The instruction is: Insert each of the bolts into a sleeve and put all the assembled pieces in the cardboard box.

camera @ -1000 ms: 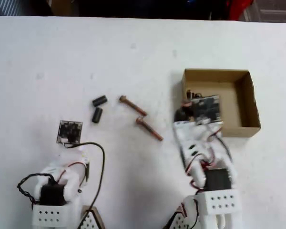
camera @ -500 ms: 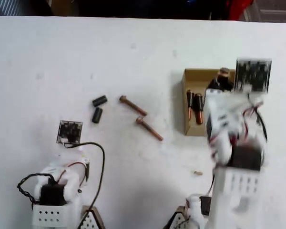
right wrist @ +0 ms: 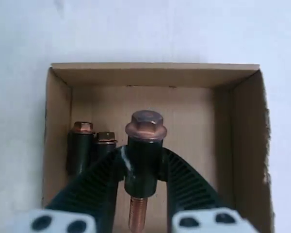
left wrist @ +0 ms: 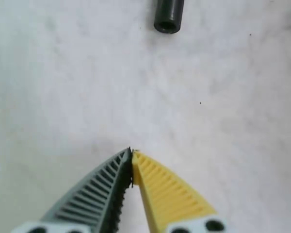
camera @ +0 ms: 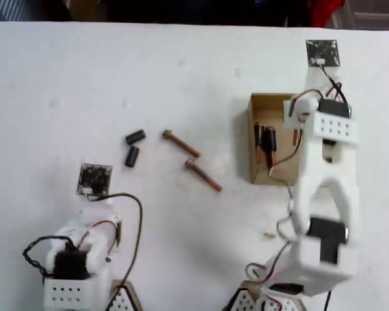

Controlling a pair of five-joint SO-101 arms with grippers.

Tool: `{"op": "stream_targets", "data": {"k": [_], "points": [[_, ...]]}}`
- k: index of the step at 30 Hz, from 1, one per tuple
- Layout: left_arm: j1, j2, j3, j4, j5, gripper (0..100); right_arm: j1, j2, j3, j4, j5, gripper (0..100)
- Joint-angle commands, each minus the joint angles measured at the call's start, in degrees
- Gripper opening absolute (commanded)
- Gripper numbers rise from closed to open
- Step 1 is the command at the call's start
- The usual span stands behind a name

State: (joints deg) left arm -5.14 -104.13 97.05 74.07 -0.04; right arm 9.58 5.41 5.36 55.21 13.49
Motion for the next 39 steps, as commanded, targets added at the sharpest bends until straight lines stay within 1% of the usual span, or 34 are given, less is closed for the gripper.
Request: {"op": "stream_targets", "data": {"k": [1, 6, 14, 21, 26, 32, 39], "points": [[-0.3, -0.6, -0.1, -0.7, -0.5, 2, 0.7, 9.0, -11.1, 1.4, 0.7, 1.7], [-0.2, -0.6, -0.1, -0.8, -0.5, 2, 0.5, 18.2, -20.0, 7.6, 0.6, 1.7], [-0.2, -0.6, -0.1, -0.8, -0.5, 2, 0.4, 28.6, -27.9, 11.3, 0.6, 2.5], [-0.2, -0.6, -0.1, -0.8, -0.5, 2, -1.5, 31.5, -32.5, 17.1, 1.0, 17.4], [-0.2, -0.6, -0.1, -0.9, -0.5, 2, -2.6, 30.1, -32.8, 17.0, 1.0, 18.3], [-0.3, -0.6, -0.1, -1.0, -0.5, 2, -3.8, 22.0, -32.8, 18.5, 0.6, 18.3], [-0.4, -0.6, -0.1, -1.0, -0.5, 2, -7.2, 10.5, -32.7, 27.2, 0.5, 18.3]]}}
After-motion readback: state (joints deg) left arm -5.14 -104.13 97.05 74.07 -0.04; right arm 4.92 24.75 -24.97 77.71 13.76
